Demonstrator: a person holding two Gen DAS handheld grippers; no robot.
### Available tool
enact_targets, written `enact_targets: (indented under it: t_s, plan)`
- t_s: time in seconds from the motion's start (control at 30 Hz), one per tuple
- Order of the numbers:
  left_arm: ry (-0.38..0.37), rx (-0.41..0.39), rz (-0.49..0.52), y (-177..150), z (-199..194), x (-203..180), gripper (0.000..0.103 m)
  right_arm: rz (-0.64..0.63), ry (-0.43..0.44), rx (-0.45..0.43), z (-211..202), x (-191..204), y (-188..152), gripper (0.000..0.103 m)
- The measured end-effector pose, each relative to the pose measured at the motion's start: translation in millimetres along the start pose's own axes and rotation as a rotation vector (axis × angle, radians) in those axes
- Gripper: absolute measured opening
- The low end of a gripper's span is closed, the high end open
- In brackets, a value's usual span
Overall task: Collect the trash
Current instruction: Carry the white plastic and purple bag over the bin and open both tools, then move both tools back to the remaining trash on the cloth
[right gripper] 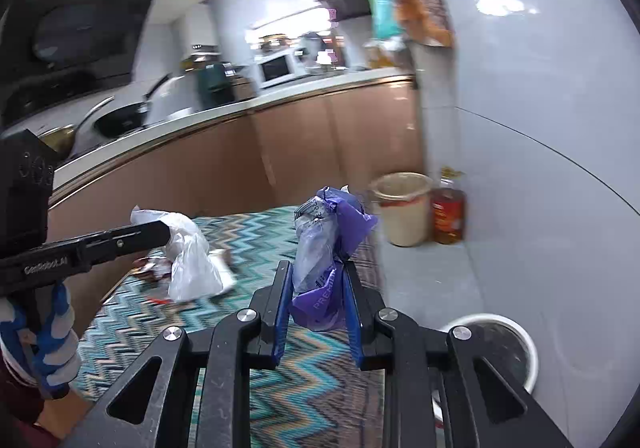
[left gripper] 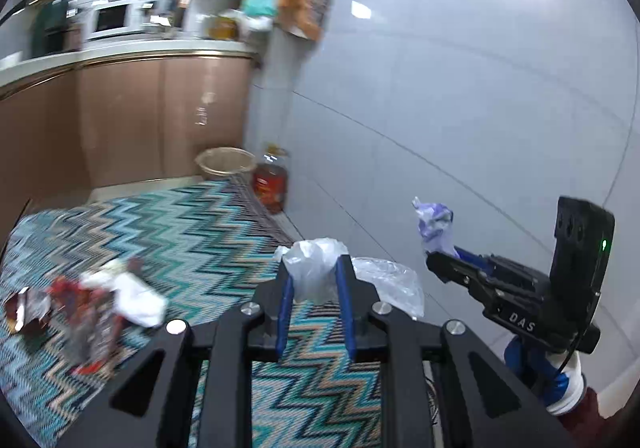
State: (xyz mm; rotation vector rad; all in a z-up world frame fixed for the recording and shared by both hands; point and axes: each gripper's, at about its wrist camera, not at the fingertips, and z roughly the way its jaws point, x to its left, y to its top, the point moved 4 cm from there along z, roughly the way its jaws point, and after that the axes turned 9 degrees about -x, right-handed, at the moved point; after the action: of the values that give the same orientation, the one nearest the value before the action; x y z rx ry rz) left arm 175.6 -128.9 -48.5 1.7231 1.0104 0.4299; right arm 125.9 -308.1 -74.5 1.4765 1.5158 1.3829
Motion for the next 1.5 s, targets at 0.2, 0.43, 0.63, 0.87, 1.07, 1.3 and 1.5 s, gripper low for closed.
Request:
enact_targets:
  t_s: [0.2,0.43,0.63,0.87,1.07,1.3,1.5]
  plan:
    - [-0.073,0.112,0.09,-8.3,79.5,-51.3,0.02,0.079,-0.149,0.03,-8.2,-70.1,-21.8,0.023]
    - [-0.101,0.218,0.129,-22.7,167.6,-83.6,0.02,0.149,-0.283,0.114,5.9,-139.8,-50.7,0.023]
    - [-0.096,0.287,0.145,-42.2,235.1,-103.2,0.021,0.172,-0.347,0.197,32.8,-176.6,-72.7,0.025]
    - [-0.113,0.365,0.112,-65.8,283.6,-108.3,0.051,0.163,-0.409,0.273,57.5,-204.9,-87.1,0.039]
    - [-0.117,0.403,0.07,-74.0,296.5,-100.9,0.052,0.146,-0.448,0.312,64.0,-215.9,-96.8,0.051]
    - [-0.114,0.352,0.065,-60.4,266.5,-92.7,0.052,0.146,-0.443,0.286,49.8,-206.8,-87.8,0.051]
    - [-0.092,0.261,0.058,-32.5,230.5,-82.1,0.052,0.12,-0.429,0.195,29.9,-178.0,-49.6,0.051]
